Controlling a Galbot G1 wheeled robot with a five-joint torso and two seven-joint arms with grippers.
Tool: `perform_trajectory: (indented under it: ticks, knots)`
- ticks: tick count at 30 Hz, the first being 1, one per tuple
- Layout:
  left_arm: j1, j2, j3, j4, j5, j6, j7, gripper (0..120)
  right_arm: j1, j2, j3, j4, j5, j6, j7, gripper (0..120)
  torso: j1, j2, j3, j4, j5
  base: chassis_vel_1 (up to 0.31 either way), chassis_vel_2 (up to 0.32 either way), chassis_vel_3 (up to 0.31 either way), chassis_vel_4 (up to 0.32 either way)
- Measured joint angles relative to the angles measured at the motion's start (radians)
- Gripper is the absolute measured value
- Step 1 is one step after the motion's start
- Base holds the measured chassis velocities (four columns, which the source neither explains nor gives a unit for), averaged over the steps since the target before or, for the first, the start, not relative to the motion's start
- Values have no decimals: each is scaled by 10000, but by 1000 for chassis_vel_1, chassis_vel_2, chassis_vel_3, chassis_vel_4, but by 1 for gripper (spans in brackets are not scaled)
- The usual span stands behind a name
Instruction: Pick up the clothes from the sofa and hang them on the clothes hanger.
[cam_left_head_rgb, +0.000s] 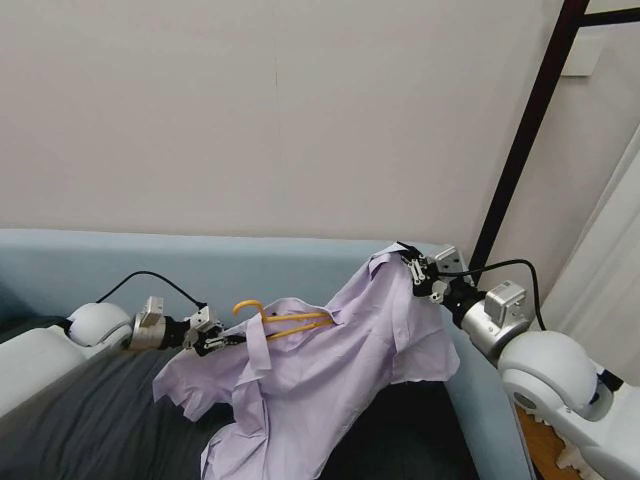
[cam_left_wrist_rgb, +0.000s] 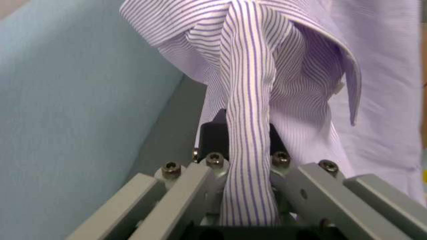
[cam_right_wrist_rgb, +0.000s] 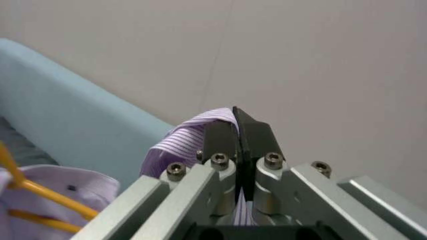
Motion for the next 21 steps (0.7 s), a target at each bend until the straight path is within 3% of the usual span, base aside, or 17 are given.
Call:
perform_trajectory:
  ticks: [8, 14, 17, 21]
  knots:
    - [-713, -990, 590, 431, -259, 62, -1218, 1, -292, -478, 549, 1649, 1021, -192, 388, 0, 0, 0, 0, -1, -3, 0, 0, 0, 0]
    - [-982, -1033, 522, 410, -552, 59, -1733, 1, -1279, -601, 864, 2096, 952, -217, 380, 0, 0, 0, 0, -1, -3, 0, 0, 0, 0]
    - [-1187, -807, 255, 214, -1033, 9, -2192, 1, -2287, -387, 869, 2148, 498, -209, 317, 0, 0, 0, 0, -1, 2, 0, 0, 0, 0]
    - [-1385, -466, 200, -203, -1348, -34, -2314, 1, -2664, -67, 651, 2035, 423, -238, 335, 0, 0, 0, 0, 0, -3, 0, 0, 0, 0]
